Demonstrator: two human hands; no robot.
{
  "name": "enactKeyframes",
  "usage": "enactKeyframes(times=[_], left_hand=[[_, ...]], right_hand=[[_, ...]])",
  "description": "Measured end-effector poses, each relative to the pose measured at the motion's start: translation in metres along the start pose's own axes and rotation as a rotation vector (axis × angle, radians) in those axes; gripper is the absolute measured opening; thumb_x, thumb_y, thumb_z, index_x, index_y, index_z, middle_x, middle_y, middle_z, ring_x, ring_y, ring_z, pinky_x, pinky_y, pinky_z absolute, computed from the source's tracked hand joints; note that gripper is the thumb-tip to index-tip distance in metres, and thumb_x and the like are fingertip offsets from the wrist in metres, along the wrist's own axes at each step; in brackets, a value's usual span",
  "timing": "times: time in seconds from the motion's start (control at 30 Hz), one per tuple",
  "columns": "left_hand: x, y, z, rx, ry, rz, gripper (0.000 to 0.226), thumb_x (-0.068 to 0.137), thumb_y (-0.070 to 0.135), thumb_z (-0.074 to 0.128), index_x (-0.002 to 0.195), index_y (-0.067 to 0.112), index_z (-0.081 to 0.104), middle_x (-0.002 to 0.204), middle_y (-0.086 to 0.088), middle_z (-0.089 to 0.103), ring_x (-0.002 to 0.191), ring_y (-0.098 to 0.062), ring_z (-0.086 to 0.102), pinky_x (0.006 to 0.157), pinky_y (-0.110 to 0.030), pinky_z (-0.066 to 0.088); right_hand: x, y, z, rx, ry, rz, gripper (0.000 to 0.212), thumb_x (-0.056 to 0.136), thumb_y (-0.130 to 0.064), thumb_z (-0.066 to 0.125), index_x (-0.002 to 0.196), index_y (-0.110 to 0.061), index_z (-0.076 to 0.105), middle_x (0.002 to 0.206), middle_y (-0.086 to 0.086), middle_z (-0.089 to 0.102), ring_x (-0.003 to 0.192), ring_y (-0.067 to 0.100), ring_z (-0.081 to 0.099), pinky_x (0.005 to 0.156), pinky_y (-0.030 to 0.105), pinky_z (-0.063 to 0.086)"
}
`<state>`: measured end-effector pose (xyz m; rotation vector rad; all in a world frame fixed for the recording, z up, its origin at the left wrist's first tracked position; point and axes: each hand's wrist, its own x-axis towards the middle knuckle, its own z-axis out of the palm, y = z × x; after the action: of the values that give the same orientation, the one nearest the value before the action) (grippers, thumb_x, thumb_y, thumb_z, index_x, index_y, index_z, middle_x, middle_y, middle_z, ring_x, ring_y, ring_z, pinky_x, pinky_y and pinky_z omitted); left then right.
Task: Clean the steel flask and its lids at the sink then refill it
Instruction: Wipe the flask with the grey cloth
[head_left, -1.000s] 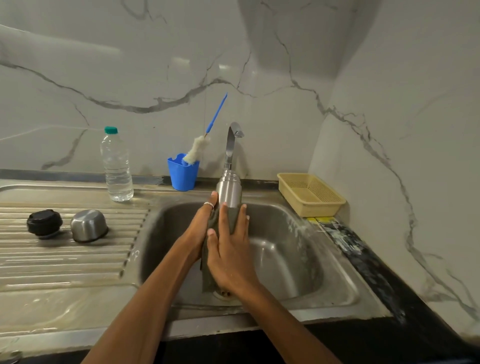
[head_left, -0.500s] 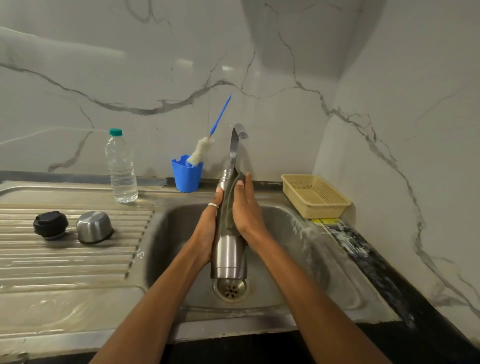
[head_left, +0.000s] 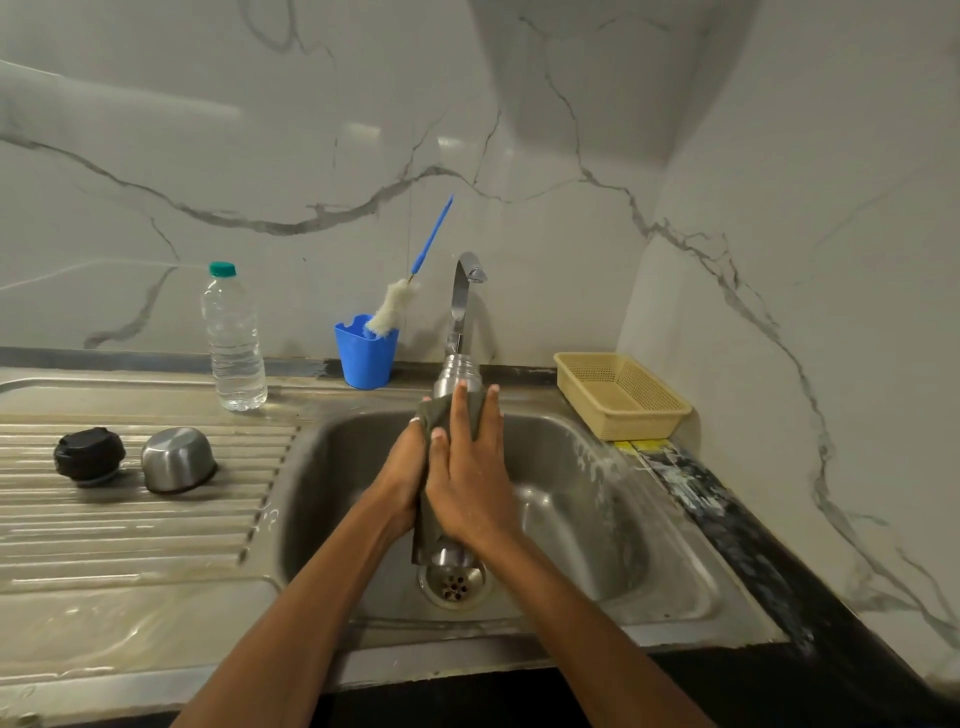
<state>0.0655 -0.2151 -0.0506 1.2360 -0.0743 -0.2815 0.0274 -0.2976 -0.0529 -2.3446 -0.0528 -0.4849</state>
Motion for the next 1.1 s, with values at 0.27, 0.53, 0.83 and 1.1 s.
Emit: enactKeyframes(times=[0.27, 0.53, 0.83, 1.1], left_hand=[[0.002, 0.007, 0.009, -0.210, -0.120, -0.065, 0.070, 0.096, 0.072, 0.041, 0.130, 0.016, 0.068, 0.122, -0.015, 0.072, 0.105, -0.028, 0.071, 0.093, -0.045, 0.056], [0.013, 0.003, -0.009, -0.122, 0.171, 0.037, 0.057, 0.101, 0.060, 0.044, 0.118, 0.012, 0.070, 0.099, -0.013, 0.078, 0.097, -0.027, 0.075, 0.091, -0.043, 0.058], [0.008, 0.011, -0.010, -0.315, 0.172, -0.058, 0.056, 0.098, 0.062, 0.048, 0.115, 0.010, 0.060, 0.101, -0.017, 0.073, 0.091, -0.028, 0.071, 0.082, -0.042, 0.058], [0.003, 0.006, 0.001, -0.215, -0.167, -0.064, 0.069, 0.099, 0.070, 0.038, 0.130, 0.015, 0.068, 0.120, -0.014, 0.073, 0.103, -0.025, 0.072, 0.087, -0.042, 0.055]], right_hand=[[0.061, -0.018, -0.026, 0.236, 0.017, 0.057, 0.057, 0.110, -0.042, 0.026, 0.163, -0.031, 0.007, 0.171, -0.003, 0.004, 0.157, 0.016, 0.008, 0.124, 0.038, 0.012], [0.001, -0.004, -0.002, 0.148, -0.124, 0.089, 0.064, 0.107, -0.054, 0.024, 0.160, -0.039, -0.009, 0.171, -0.004, 0.005, 0.154, 0.021, 0.023, 0.122, 0.045, 0.028], [-0.027, 0.005, 0.004, -0.025, -0.131, -0.092, 0.066, 0.108, -0.046, 0.026, 0.156, -0.044, -0.019, 0.168, -0.007, -0.021, 0.157, 0.023, 0.005, 0.122, 0.050, 0.030], [0.055, -0.015, -0.021, 0.094, -0.003, -0.008, 0.063, 0.108, -0.045, 0.028, 0.162, -0.034, -0.004, 0.171, 0.001, -0.009, 0.157, 0.022, 0.004, 0.126, 0.048, 0.018]])
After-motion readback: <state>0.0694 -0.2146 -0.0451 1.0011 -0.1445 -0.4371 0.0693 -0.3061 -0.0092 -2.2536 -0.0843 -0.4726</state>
